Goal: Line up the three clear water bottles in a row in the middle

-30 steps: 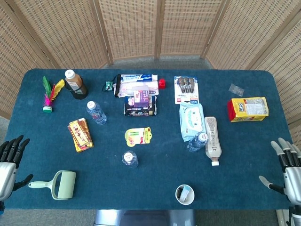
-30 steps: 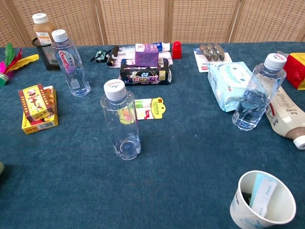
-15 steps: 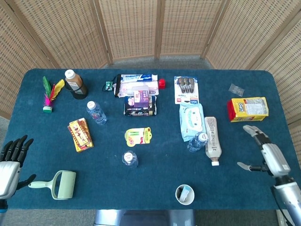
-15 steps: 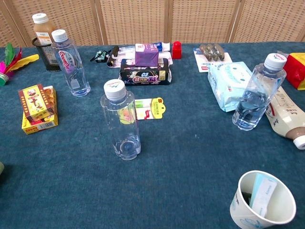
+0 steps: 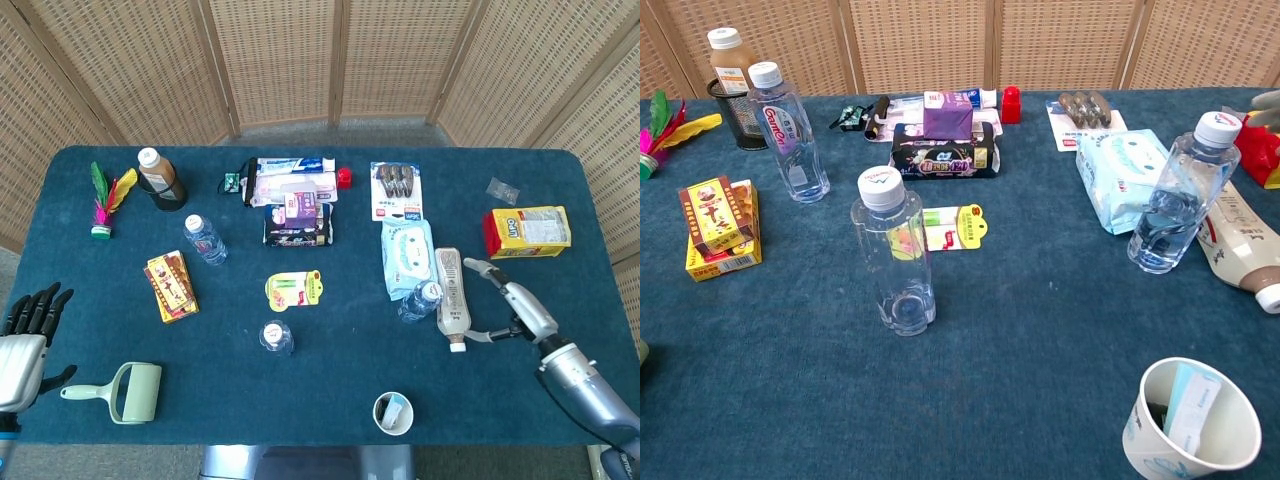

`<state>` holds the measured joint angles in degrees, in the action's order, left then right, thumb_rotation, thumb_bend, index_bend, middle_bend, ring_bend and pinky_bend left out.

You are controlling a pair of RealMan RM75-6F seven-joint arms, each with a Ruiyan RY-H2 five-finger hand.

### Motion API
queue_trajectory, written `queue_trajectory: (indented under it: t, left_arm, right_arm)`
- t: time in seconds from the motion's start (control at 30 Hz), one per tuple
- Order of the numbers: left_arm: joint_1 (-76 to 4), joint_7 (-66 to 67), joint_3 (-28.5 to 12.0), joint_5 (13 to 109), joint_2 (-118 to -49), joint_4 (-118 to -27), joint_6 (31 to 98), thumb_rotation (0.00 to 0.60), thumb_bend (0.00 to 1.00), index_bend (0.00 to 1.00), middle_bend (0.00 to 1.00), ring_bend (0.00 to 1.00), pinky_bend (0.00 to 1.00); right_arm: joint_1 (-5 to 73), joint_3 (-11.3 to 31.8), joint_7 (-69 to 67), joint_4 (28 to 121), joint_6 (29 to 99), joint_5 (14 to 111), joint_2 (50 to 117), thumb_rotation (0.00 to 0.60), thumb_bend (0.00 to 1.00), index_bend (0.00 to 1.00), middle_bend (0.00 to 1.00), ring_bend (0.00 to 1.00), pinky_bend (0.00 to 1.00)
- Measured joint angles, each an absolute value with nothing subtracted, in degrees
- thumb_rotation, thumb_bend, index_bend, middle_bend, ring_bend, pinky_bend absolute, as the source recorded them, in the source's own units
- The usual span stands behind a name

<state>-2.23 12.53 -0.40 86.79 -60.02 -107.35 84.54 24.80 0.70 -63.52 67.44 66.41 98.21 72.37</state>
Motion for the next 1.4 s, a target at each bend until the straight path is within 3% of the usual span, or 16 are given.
queue_trajectory:
  t: [0.37, 0.57, 0.87, 1.1, 1.4]
  left_arm:
    - [-3.37, 10.42, -0.85, 85.19, -59.27, -107.28, 82.66, 0.600, 0.11, 0.00, 0.00, 0.00, 0.01]
    - [-3.11, 7.63, -0.85, 85.69, -58.04, -107.63, 83.52, 0.600, 0.11, 0.00, 0.00, 0.00, 0.01]
    - [-2.13, 4.73, -0.57, 88.12, -56.09, -108.64, 86.22, 0.600, 0.11, 0.00, 0.00, 0.00, 0.01]
    - [-1.98, 3.50, -0.47, 87.88, -55.48, -108.48, 86.28, 0.600, 0.11, 0.00, 0.00, 0.00, 0.01]
    - [-2.00, 3.43, -0.37, 87.86, -55.54, -108.42, 86.22, 0.600, 0.11, 0.00, 0.00, 0.00, 0.01]
  right_arm:
    - [27.49, 0.11, -67.36, 62.63, 66.52, 97.11, 79.88, 0.600, 0.00, 0.09, 0.12, 0.06, 0.10]
    - [28.70, 0.37, -68.19, 59.62, 65.05, 95.47, 82.72, 0.600, 0.00, 0.14, 0.18, 0.09, 0.10]
    - [29.70, 0.33, -70.69, 55.83, 65.15, 94.21, 86.18, 0.600, 0.04, 0.33, 0.39, 0.15, 0.09]
    - [29.68, 0.61, -70.88, 54.82, 65.75, 93.01, 88.06, 0.600, 0.12, 0.51, 0.56, 0.26, 0.09]
    - [29.88, 0.92, -69.88, 54.44, 66.96, 92.40, 89.95, 0.600, 0.21, 0.56, 0.62, 0.30, 0.12]
